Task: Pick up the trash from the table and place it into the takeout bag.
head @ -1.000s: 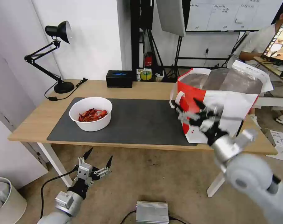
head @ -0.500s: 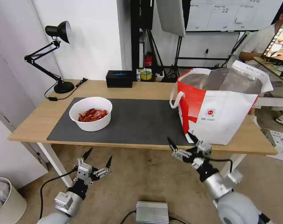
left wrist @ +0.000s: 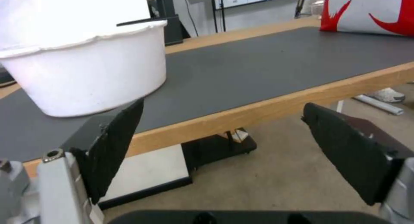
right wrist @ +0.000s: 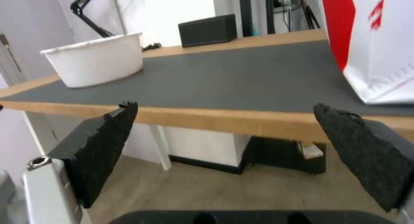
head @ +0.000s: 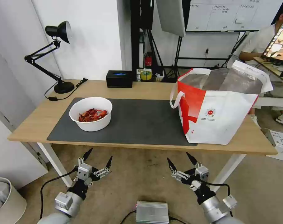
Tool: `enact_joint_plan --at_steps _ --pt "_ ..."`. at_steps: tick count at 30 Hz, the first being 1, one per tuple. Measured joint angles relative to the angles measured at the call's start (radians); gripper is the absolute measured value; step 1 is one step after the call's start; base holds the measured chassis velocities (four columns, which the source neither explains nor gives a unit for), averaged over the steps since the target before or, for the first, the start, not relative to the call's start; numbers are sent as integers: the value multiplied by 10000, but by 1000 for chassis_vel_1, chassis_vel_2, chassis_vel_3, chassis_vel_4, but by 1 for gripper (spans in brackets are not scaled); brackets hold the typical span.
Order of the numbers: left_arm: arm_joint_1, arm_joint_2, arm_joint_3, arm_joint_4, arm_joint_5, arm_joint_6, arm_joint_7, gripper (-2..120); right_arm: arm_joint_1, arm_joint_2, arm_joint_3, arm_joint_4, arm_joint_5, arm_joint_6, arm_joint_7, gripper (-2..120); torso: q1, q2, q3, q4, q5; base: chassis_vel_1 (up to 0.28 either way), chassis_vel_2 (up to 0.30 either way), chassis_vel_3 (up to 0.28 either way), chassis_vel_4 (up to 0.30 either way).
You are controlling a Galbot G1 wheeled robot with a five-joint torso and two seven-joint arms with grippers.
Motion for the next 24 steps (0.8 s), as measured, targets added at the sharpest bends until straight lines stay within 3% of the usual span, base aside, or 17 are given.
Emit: enact_joint_plan --at_steps 16,24 --pt "-17 -56 53 65 41 -22 10 100 -72 277 -53 -347 -749 499 -32 100 1 1 0 0 1 0 0 0 0" --pt "-33 -50 76 134 41 -69 14 100 204 223 59 -140 -1108 575 570 100 0 -1 1 1 0 0 0 0 0"
